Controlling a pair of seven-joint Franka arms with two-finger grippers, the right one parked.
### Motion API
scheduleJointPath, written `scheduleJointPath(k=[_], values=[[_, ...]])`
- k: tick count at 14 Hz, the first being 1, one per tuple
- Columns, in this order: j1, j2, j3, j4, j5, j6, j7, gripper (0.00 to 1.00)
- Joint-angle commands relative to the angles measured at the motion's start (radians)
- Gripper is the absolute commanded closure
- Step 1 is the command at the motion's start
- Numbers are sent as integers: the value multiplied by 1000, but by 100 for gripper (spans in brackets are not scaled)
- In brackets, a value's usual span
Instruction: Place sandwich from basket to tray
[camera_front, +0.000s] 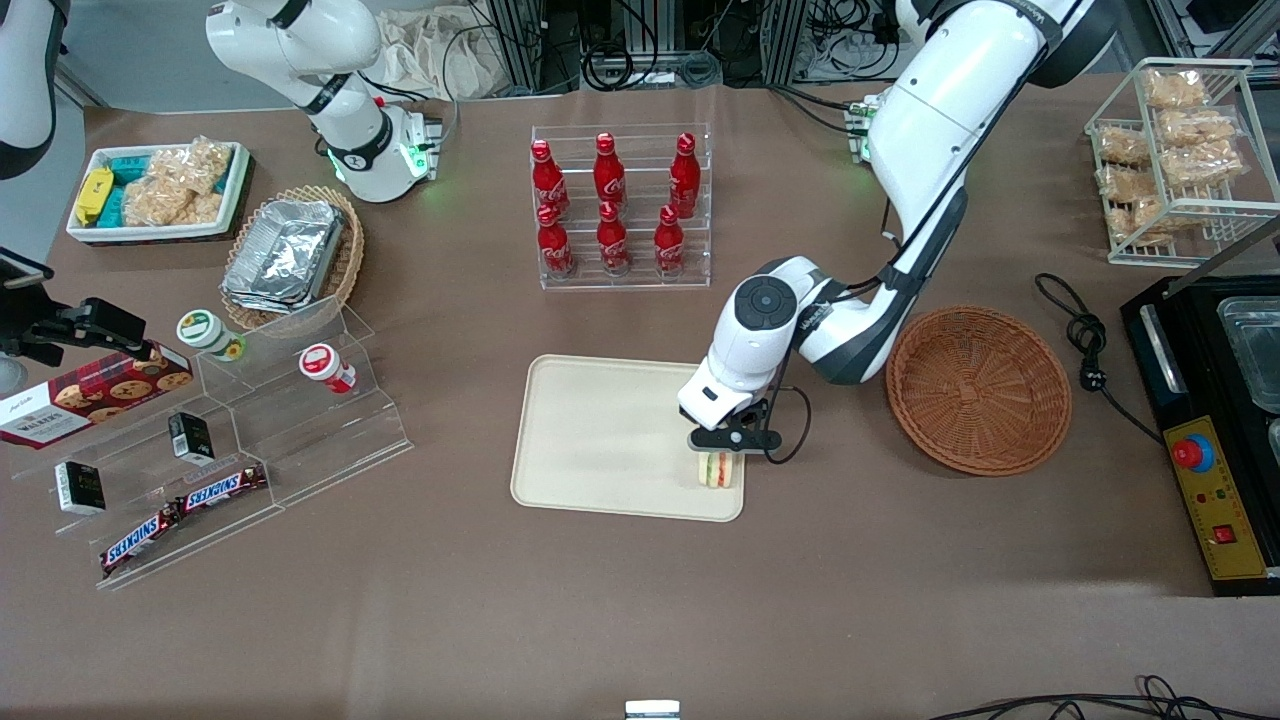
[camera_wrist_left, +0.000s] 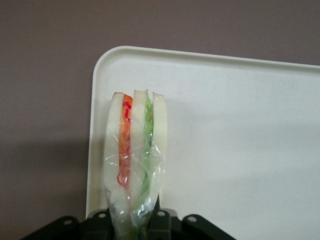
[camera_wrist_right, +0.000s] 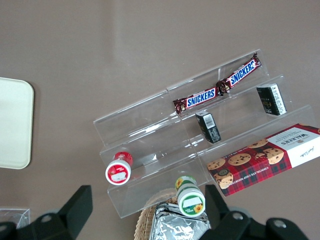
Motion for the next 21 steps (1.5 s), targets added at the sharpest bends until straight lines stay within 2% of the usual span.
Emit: scheduleJointPath(k=[1,5,7,11,14,17,19,21], values=[[-6,-18,1,7,14,-14,-24,1],[19,-142,3,6,-8,-95,-97,1],[83,-237,-3,6,-89,-209,-74,1],[178,-401,-2,29,-290,-457,190,1],[298,-507,-4,64,-307,-702,306,1],[355,-584,19,106,-327,-905,469,1],[349,-643,107,104,-325,-961,543,1],[349,-647,138,145,-330,-990,613,1]])
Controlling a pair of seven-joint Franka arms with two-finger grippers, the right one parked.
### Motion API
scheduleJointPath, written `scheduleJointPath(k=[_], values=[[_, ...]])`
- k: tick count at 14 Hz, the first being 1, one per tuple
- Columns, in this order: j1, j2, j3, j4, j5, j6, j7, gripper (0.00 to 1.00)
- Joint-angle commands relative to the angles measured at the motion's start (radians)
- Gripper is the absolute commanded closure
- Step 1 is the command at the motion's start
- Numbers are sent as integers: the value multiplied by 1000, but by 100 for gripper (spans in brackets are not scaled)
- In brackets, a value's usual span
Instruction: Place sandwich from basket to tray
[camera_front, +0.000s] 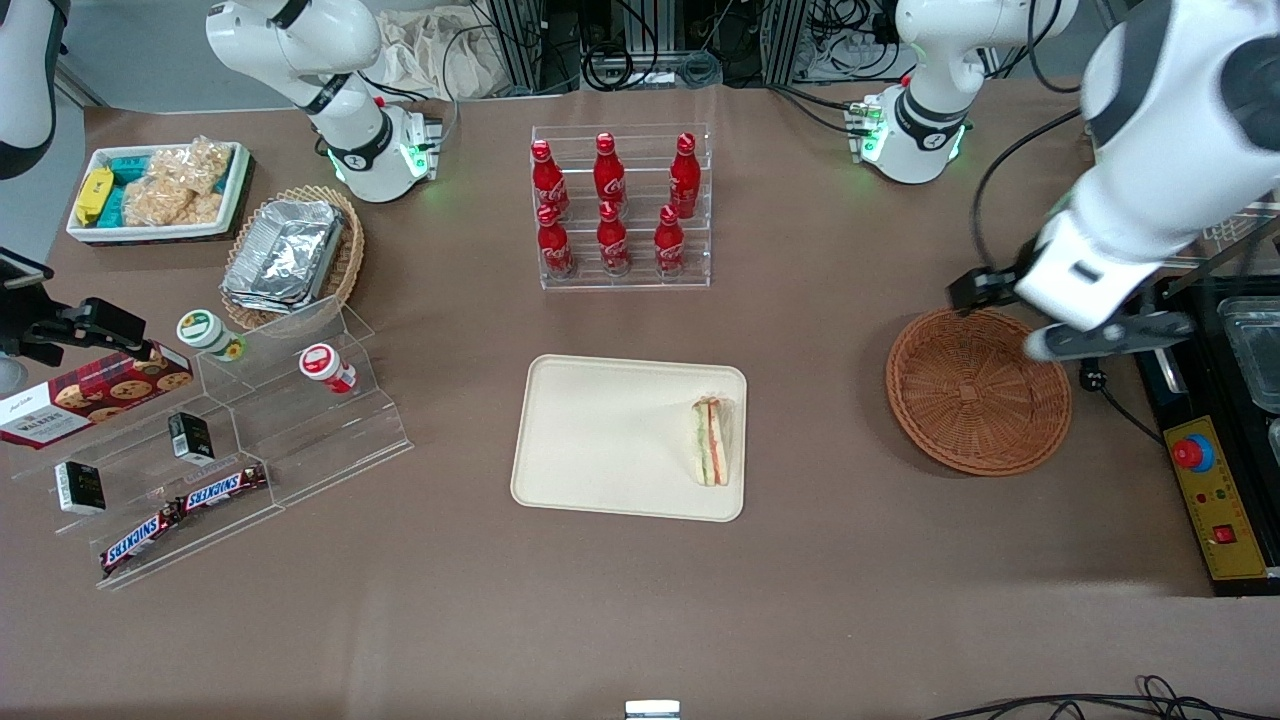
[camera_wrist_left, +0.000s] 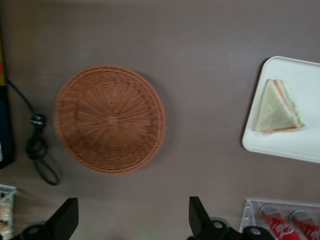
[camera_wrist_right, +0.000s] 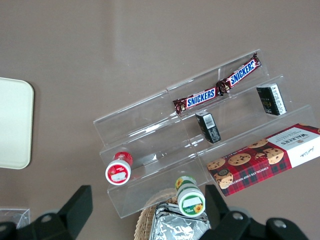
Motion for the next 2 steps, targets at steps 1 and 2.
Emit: scheduleJointPath(k=[1,2], values=[[1,3,21,73,-9,-69,61,1],[1,20,21,109,-6,-92,59,1]])
